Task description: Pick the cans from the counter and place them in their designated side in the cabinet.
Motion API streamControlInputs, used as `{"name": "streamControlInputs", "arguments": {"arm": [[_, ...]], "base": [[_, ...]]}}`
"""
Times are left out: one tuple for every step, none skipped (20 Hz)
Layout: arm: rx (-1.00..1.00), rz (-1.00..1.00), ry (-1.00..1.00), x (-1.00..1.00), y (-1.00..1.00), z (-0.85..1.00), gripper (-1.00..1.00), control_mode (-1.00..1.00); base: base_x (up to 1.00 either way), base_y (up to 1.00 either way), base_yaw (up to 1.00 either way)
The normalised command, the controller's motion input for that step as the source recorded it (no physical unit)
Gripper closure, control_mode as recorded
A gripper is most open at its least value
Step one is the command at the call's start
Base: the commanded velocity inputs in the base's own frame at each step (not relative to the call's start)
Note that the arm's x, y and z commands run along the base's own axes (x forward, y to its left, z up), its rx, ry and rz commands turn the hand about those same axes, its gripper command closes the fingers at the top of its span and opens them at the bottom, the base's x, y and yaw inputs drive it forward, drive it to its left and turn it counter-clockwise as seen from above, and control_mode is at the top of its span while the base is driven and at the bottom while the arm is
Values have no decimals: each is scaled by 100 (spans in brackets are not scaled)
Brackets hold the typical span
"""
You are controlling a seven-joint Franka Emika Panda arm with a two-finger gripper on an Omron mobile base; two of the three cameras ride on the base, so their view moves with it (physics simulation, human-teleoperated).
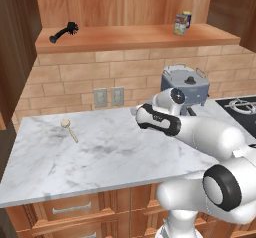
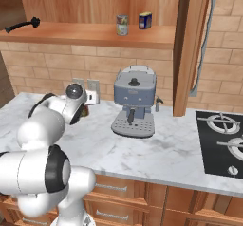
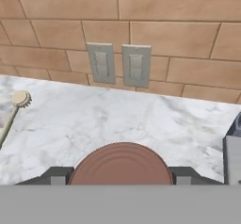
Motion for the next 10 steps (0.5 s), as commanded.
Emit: {"name": "streamControlInputs", "arguments": {"arm": [[0,4,-8,-3,-10,25,100,-100],[0,4,-8,-2,-8,25,100,-100],[0,4,-8,-3,-9,27,100,-100],[0,4,-9,-4,-9,28,100,-100],[0,3,-10,-4,-8,29,100,-100],[0,2,-10,-5,-6,31,100,-100],[0,2,-9,0,-5,31,100,-100],[0,1,-9,0,-6,33,100,-100],[0,1,-10,-1,-6,34,100,-100],[0,1,-9,0,-6,35,100,-100]], "base": [[0,0,0],[0,0,0],[0,0,0],[0,0,0],[0,0,0],[0,0,0],[0,0,0],[0,0,0],[0,0,0],[0,0,0]]}}
